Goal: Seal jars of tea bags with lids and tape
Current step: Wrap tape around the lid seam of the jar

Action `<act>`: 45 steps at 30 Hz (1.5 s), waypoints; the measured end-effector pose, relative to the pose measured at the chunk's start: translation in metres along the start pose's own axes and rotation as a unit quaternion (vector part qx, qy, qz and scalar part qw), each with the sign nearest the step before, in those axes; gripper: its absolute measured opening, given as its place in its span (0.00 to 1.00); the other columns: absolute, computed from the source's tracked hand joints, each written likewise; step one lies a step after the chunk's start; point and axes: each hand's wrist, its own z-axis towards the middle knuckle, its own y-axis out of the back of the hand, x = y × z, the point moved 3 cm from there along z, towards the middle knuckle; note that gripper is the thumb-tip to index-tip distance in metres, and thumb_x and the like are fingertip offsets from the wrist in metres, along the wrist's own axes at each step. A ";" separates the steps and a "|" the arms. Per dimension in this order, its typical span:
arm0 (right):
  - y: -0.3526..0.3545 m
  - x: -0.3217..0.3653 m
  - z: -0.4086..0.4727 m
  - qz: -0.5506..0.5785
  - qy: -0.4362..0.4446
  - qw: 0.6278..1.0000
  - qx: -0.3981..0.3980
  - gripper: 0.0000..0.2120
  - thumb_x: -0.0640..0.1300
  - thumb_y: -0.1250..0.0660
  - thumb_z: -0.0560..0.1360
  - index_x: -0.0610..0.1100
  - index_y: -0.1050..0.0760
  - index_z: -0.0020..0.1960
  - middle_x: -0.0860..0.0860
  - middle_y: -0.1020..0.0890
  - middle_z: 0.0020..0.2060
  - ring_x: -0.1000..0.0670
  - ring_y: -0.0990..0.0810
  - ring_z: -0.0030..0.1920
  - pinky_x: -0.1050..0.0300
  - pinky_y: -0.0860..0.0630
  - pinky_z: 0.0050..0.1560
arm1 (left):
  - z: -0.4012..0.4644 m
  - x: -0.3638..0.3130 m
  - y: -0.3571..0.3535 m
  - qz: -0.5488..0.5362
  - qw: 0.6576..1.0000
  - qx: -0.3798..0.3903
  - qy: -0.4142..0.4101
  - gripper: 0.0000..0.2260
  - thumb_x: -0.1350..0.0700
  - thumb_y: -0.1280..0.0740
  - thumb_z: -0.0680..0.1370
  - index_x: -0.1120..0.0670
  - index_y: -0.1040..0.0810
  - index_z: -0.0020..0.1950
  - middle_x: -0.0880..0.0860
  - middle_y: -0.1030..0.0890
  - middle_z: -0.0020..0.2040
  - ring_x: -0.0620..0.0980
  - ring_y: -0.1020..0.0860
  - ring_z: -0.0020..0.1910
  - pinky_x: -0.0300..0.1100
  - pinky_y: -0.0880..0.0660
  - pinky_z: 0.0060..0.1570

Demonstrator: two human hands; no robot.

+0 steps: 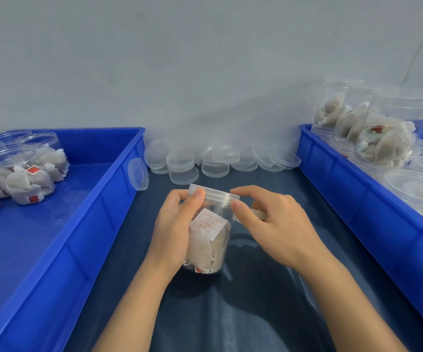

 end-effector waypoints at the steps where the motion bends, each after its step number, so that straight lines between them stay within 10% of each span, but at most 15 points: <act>1: 0.000 0.001 0.000 -0.004 -0.001 1.000 -0.003 0.17 0.65 0.42 0.80 0.62 0.22 0.62 0.60 0.24 0.27 0.53 0.23 0.36 0.52 0.27 0.43 | 0.000 -0.001 0.000 0.038 0.999 -0.005 -0.013 0.27 0.30 0.34 0.73 0.52 0.17 0.53 0.49 0.14 0.46 0.47 0.16 0.46 0.42 0.22 0.46; 8: -0.002 0.014 -0.004 -0.032 0.015 0.999 -0.017 0.25 0.68 0.46 0.79 0.58 0.21 0.66 0.61 0.27 0.25 0.51 0.23 0.37 0.48 0.23 0.49 | -0.015 -0.015 -0.004 0.204 0.968 -0.126 -0.078 0.22 0.32 0.43 0.79 0.41 0.20 0.63 0.39 0.14 0.50 0.40 0.16 0.52 0.52 0.21 0.60; 14: 0.001 0.024 -0.007 -0.073 0.035 0.996 -0.044 0.23 0.67 0.45 0.78 0.58 0.21 0.63 0.62 0.25 0.26 0.51 0.22 0.37 0.51 0.25 0.45 | -0.017 -0.018 -0.012 0.237 0.969 -0.053 -0.040 0.36 0.22 0.45 0.70 0.37 0.30 0.72 0.37 0.17 0.55 0.39 0.20 0.57 0.54 0.24 0.64; 23: 0.012 0.012 -0.005 0.033 0.064 0.997 -0.002 0.14 0.53 0.39 0.84 0.59 0.21 0.66 0.55 0.32 0.23 0.52 0.32 0.28 0.66 0.36 0.34 | -0.008 -0.010 -0.004 0.098 0.993 -0.060 -0.021 0.30 0.23 0.41 0.71 0.43 0.20 0.59 0.39 0.16 0.51 0.37 0.18 0.52 0.46 0.23 0.54; 34: 0.010 0.006 -0.003 -0.054 0.079 0.994 -0.049 0.17 0.58 0.41 0.81 0.58 0.20 0.65 0.56 0.30 0.22 0.48 0.27 0.28 0.51 0.25 0.37 | -0.003 -0.008 -0.002 0.068 0.996 -0.047 -0.038 0.30 0.25 0.38 0.72 0.47 0.18 0.59 0.43 0.14 0.54 0.42 0.17 0.56 0.48 0.22 0.58; 40: 0.009 0.002 -0.003 -0.059 0.067 0.994 -0.055 0.18 0.61 0.41 0.81 0.59 0.20 0.65 0.59 0.30 0.22 0.50 0.27 0.30 0.50 0.24 0.40 | -0.001 -0.006 -0.003 0.030 0.999 -0.024 -0.026 0.23 0.33 0.36 0.78 0.51 0.16 0.56 0.48 0.13 0.52 0.45 0.16 0.55 0.32 0.22 0.46; 45: 0.008 0.002 -0.003 -0.072 0.072 0.993 -0.053 0.18 0.62 0.42 0.82 0.59 0.21 0.65 0.58 0.30 0.23 0.50 0.26 0.30 0.50 0.23 0.42 | -0.001 -0.005 -0.005 0.013 1.000 -0.014 0.009 0.24 0.34 0.37 0.78 0.53 0.16 0.56 0.53 0.12 0.51 0.55 0.14 0.54 0.60 0.20 0.60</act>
